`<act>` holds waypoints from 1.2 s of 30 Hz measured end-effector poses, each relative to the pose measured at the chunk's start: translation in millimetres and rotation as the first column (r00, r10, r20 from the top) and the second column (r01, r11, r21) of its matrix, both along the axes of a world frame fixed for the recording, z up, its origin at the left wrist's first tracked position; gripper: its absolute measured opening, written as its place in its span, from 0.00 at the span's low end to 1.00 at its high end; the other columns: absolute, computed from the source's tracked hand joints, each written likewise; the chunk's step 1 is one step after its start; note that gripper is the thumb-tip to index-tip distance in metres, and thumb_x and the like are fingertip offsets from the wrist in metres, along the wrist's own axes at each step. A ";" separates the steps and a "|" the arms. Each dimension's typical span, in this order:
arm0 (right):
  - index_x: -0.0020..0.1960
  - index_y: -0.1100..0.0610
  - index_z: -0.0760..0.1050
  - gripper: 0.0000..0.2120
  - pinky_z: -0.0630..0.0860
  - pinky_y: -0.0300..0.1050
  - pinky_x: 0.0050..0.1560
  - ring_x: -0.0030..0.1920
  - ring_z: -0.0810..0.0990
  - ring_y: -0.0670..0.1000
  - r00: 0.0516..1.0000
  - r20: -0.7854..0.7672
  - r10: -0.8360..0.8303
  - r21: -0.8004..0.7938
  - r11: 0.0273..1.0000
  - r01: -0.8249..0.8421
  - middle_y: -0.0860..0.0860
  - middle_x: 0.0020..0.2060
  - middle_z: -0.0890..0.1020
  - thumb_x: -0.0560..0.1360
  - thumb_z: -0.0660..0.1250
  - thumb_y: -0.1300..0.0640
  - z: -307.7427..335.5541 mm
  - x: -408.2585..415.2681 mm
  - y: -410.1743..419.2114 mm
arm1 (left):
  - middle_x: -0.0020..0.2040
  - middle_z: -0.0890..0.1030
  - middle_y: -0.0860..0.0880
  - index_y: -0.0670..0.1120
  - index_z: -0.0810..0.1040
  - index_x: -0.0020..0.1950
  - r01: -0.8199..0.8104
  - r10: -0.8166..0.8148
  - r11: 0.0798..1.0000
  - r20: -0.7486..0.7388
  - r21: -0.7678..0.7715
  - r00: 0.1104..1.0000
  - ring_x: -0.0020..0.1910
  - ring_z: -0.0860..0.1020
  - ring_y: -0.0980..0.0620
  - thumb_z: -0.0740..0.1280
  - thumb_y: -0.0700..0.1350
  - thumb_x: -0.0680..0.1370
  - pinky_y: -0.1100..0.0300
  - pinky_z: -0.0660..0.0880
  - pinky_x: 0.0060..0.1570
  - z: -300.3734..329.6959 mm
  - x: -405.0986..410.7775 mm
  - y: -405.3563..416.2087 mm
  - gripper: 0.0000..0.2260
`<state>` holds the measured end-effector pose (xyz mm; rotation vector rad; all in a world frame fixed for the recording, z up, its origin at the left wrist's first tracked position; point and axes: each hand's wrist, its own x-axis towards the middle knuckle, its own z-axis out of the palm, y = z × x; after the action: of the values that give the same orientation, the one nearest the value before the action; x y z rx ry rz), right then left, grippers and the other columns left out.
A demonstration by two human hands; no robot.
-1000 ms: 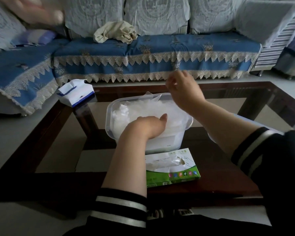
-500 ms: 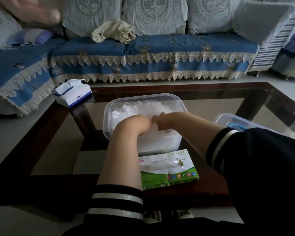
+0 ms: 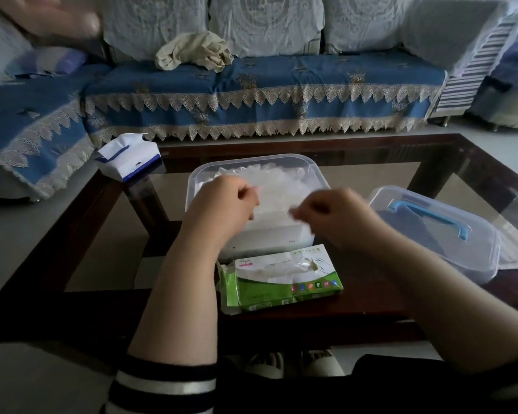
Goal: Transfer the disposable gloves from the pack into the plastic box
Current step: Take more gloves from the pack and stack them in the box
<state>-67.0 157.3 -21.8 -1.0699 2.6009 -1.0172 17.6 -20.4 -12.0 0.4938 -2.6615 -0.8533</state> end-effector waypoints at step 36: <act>0.43 0.46 0.77 0.09 0.75 0.31 0.51 0.46 0.78 0.35 0.992 0.032 -0.125 -0.663 0.740 0.115 0.44 0.51 0.77 0.73 0.70 0.60 0.7 9.9 19.3 | 0.45 0.81 0.58 0.50 0.64 0.70 0.187 -0.051 0.926 -0.381 0.328 0.923 0.45 0.78 0.68 0.62 0.67 0.70 0.73 0.72 0.51 15.3 9.4 43.9 0.34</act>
<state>-57.1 176.6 -21.1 -1.0169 2.3652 -2.0817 27.0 23.5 3.3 0.2177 -2.2153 -1.3390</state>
